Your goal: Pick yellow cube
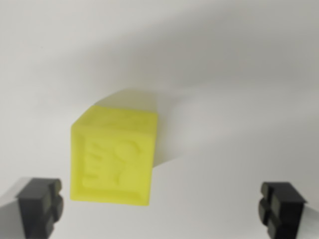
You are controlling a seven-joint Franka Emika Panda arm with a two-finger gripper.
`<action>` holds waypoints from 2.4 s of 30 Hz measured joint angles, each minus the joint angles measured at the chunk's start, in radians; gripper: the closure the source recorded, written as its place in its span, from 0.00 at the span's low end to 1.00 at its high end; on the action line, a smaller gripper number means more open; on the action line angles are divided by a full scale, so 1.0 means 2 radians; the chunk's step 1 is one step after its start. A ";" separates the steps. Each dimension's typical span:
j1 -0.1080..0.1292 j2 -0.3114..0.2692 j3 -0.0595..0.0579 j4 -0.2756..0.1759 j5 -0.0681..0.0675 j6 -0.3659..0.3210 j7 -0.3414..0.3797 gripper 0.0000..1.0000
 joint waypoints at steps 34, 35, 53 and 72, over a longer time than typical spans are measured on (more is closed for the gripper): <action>0.033 0.101 0.000 0.034 0.025 0.063 0.037 0.00; 0.033 0.104 0.000 0.035 0.026 0.065 0.036 0.00; 0.033 0.091 -0.001 0.031 0.026 0.056 0.037 1.00; 0.032 0.037 -0.001 0.018 0.017 0.014 0.044 1.00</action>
